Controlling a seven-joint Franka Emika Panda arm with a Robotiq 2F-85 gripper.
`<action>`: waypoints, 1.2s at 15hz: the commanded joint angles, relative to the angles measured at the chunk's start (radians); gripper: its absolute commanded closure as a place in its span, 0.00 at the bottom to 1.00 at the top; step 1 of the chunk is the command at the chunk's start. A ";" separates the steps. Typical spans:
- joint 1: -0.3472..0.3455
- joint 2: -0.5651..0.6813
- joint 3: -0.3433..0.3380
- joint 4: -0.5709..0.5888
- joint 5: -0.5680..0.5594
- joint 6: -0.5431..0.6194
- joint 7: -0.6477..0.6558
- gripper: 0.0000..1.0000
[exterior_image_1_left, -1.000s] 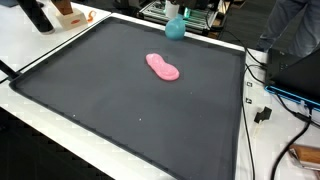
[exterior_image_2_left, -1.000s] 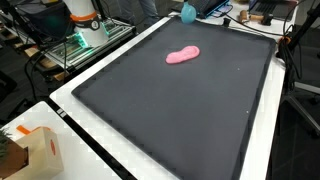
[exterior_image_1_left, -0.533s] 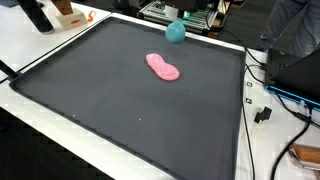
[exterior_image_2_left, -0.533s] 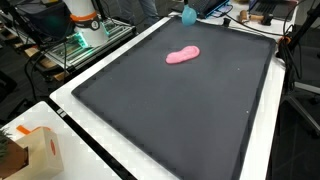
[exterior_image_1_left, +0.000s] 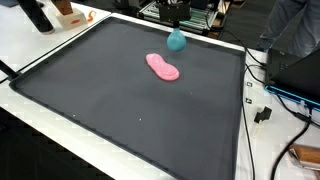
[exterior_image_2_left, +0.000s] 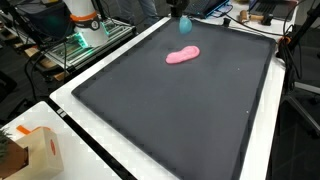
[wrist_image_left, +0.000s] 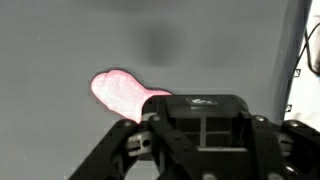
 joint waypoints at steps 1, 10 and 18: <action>0.019 -0.014 -0.053 -0.055 0.055 0.014 -0.231 0.65; 0.012 0.021 -0.117 -0.115 0.094 0.143 -0.621 0.65; 0.002 0.081 -0.119 -0.140 0.275 0.271 -0.941 0.65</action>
